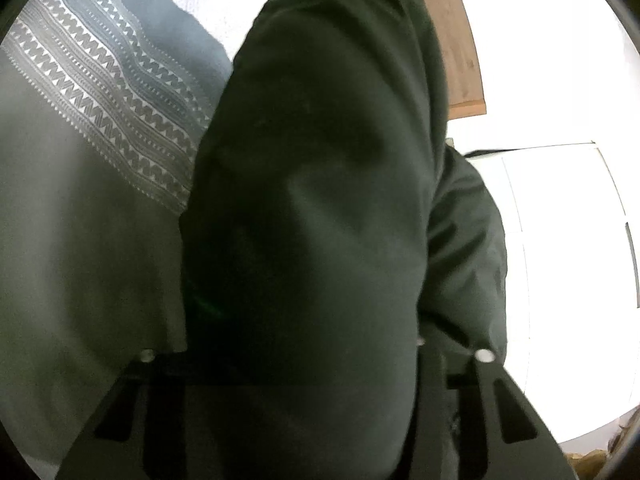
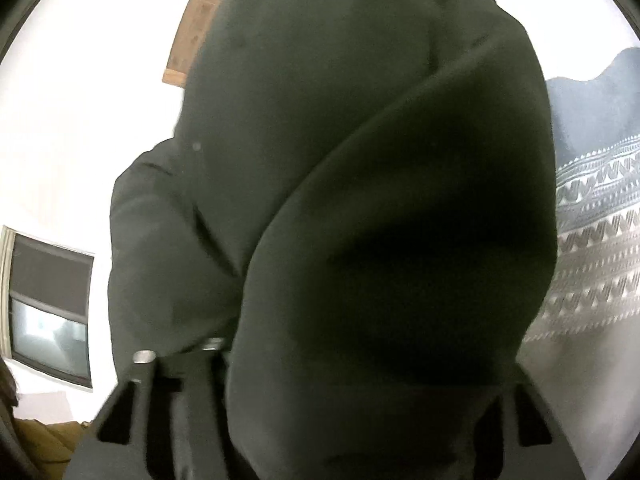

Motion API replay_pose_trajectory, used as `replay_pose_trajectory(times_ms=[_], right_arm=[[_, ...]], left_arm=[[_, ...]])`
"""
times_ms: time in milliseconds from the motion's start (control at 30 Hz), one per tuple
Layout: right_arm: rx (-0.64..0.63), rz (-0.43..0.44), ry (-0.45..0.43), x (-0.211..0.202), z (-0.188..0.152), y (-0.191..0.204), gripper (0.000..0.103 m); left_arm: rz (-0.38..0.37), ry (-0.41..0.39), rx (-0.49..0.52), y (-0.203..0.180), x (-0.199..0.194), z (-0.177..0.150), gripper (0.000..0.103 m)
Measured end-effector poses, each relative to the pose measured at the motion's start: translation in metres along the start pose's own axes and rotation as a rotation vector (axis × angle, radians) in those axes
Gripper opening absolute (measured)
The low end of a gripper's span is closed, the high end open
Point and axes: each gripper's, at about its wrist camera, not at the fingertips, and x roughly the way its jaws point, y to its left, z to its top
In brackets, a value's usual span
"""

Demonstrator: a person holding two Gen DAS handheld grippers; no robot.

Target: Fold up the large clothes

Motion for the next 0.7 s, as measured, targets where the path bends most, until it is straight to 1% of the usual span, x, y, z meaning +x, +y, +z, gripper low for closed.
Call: replay_pose_trajectory(times_ms=[33, 67, 167, 300, 433, 600, 633, 700], right_arm=[[0.000, 0.002, -0.006, 0.000, -0.001, 0.004, 0.035], [0.001, 0.005, -0.014, -0.001, -0.002, 0.007, 0.032], [0.004, 0.017, -0.042, -0.003, -0.007, 0.020, 0.027], [0.041, 0.070, -0.080, -0.011, -0.017, 0.034, 0.024], [0.053, 0.106, -0.092, -0.017, -0.022, 0.052, 0.023], [0.064, 0.126, -0.122, -0.035, -0.035, 0.079, 0.022], [0.070, 0.132, -0.132, -0.040, -0.039, 0.084, 0.021], [0.074, 0.144, -0.146, -0.049, -0.049, 0.096, 0.021]], left_arm=[[-0.005, -0.009, -0.007, -0.005, 0.002, 0.003, 0.033], [-0.017, -0.021, -0.016, -0.009, 0.001, 0.000, 0.032], [-0.058, -0.056, -0.031, -0.020, -0.008, -0.012, 0.027], [-0.152, -0.107, -0.067, -0.032, -0.026, -0.031, 0.024], [-0.215, -0.152, -0.071, -0.046, -0.056, -0.047, 0.023], [-0.245, -0.180, -0.080, -0.066, -0.081, -0.061, 0.021], [-0.251, -0.185, -0.074, -0.063, -0.095, -0.073, 0.021], [-0.250, -0.194, -0.057, -0.072, -0.108, -0.082, 0.021]])
